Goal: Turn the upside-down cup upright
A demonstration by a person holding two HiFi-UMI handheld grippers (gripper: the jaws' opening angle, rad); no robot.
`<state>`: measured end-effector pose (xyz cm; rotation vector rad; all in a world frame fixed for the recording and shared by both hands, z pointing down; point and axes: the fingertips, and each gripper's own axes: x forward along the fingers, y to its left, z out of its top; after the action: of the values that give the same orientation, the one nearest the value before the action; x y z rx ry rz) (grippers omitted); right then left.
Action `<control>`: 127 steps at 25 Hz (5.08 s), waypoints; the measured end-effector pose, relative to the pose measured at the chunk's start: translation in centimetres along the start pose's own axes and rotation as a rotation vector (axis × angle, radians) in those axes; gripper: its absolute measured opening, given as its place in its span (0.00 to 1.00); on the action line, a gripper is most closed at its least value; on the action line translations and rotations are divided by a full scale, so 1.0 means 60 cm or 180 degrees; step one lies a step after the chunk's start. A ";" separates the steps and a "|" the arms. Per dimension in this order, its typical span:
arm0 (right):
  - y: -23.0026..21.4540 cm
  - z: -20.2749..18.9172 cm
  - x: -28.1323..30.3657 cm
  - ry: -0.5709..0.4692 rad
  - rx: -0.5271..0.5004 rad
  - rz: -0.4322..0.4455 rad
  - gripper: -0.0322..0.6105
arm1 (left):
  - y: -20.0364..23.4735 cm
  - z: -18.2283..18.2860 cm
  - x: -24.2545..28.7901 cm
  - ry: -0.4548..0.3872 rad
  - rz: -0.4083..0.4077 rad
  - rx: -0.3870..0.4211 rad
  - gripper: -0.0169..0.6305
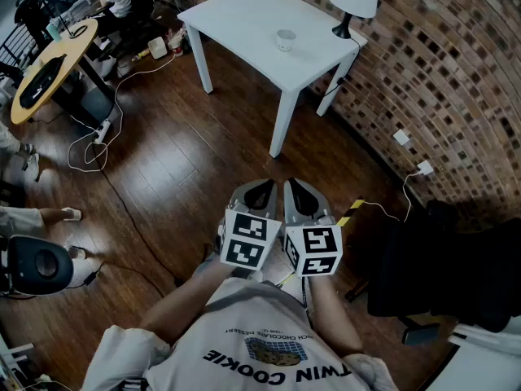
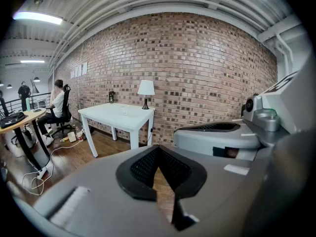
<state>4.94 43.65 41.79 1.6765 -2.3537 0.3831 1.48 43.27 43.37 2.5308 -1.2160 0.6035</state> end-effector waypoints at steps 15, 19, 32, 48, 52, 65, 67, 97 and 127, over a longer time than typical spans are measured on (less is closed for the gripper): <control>-0.056 0.090 0.309 0.0207 -0.0036 -0.0068 0.06 | 0.229 0.117 0.214 -0.0027 -0.0215 -0.0101 0.03; -0.072 0.120 0.388 0.0268 -0.0043 -0.0096 0.06 | 0.289 0.156 0.266 -0.0030 -0.0280 -0.0123 0.03; -0.154 0.187 0.575 0.0532 -0.0726 -0.0054 0.09 | 0.407 0.225 0.383 -0.0054 -0.0327 -0.0174 0.03; -0.347 0.212 0.824 0.1126 -0.1841 0.0401 0.18 | 0.486 0.324 0.600 -0.0018 0.0145 -0.0330 0.03; -0.378 0.197 0.876 0.1320 -0.2108 0.0575 0.18 | 0.504 0.328 0.638 0.0039 0.0299 -0.0405 0.03; -0.373 0.166 0.919 0.1495 -0.2063 0.1148 0.08 | 0.554 0.331 0.674 0.0155 0.0672 -0.0555 0.03; -0.372 0.180 0.918 0.1376 -0.1785 0.1154 0.08 | 0.560 0.333 0.677 0.0153 0.0666 -0.0551 0.03; -0.508 0.122 0.905 0.0464 0.3345 0.0589 0.16 | 0.611 0.371 0.748 0.0140 0.0066 -0.0381 0.03; -0.387 0.067 1.018 0.2900 -0.4094 0.1568 0.48 | 0.723 0.347 0.677 -0.0016 0.0404 -0.0749 0.03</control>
<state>7.16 -19.17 60.06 0.2091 -1.5549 -0.2544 -4.69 -19.30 47.08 2.2762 -1.3702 0.4519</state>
